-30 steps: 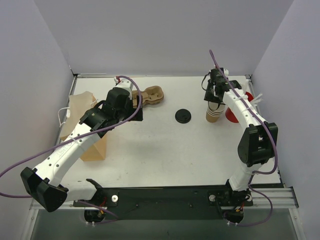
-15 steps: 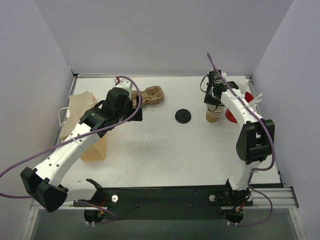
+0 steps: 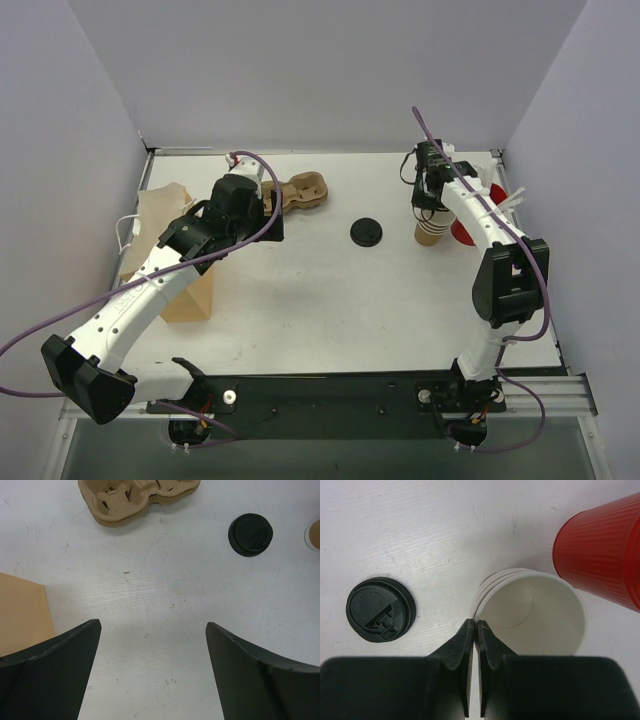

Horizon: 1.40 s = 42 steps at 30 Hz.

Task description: Pack the takeout coffee

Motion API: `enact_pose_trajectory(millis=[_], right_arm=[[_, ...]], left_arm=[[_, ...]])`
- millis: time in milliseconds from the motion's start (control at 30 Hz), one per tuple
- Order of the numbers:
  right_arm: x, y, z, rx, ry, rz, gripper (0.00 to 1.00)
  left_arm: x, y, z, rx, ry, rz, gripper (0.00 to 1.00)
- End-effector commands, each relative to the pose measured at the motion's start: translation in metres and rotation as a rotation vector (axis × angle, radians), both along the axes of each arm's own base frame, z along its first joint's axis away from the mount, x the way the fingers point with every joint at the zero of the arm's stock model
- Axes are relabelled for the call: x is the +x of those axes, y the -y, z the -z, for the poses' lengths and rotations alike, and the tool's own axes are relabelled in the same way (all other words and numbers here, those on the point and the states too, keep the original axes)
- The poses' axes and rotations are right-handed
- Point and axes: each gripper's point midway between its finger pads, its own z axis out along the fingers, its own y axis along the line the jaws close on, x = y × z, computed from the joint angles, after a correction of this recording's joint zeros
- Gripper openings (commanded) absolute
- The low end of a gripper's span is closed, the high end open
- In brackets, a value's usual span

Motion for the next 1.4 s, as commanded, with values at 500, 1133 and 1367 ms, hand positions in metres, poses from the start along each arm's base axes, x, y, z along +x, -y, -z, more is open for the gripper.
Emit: enact_pose_trajectory(millis=[500, 1133, 1367], right_arm=[[-0.009, 0.003, -0.083, -0.294, 0.094, -0.024, 0.0], [-0.086, -0.126, -0.099, -0.184, 0.113, -0.277, 0.0], [-0.119, -0.201, -0.026, -0.111, 0.027, -0.364, 0.0]], left_arm=[[0.005, -0.004, -0.012, -0.02, 0.032, -0.013, 0.97], [0.008, -0.031, -0.039, -0.091, 0.081, -0.147, 0.97], [-0.004, -0.033, -0.035, -0.119, 0.084, -0.128, 0.97]])
